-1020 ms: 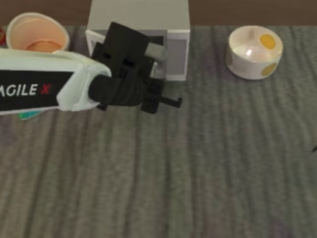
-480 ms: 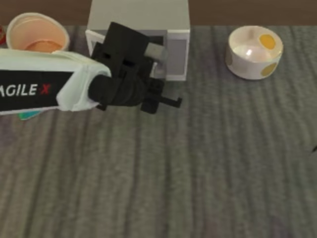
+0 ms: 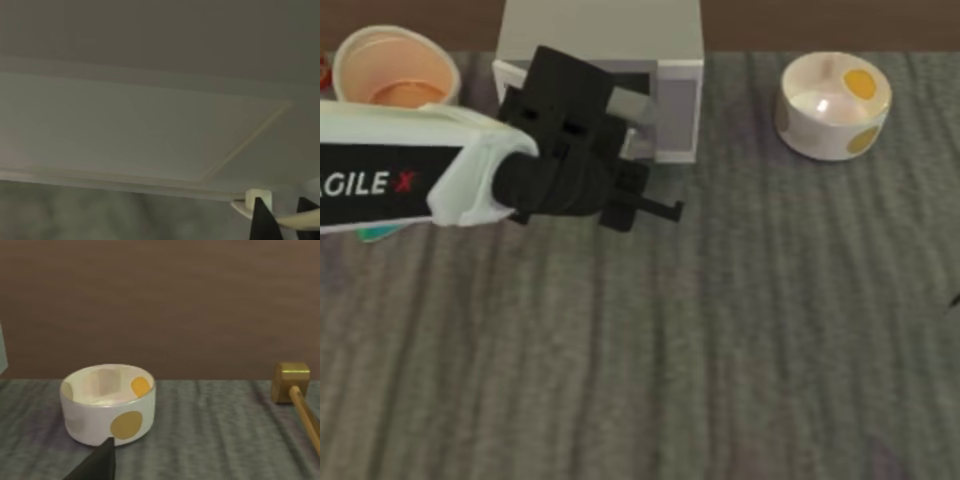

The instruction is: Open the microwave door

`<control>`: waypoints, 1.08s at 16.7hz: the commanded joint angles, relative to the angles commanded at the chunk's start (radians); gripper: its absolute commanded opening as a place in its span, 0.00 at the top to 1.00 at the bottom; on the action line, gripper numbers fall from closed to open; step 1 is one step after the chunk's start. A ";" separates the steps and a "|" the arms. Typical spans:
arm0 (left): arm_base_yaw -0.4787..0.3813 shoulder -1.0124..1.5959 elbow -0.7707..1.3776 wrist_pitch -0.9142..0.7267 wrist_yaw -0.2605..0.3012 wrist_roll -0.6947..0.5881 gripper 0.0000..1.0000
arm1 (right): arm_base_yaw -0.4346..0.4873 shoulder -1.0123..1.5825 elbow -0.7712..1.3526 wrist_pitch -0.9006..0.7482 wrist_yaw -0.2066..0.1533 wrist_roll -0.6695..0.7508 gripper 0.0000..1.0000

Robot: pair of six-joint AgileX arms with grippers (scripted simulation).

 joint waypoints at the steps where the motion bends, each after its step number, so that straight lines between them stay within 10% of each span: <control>1: 0.004 -0.005 -0.004 0.003 0.006 0.008 1.00 | 0.000 0.000 0.000 0.000 0.000 0.000 0.00; 18: 0.015 -0.016 -0.022 0.007 0.022 0.035 1.00 | 0.000 0.000 0.000 0.000 0.000 0.000 0.00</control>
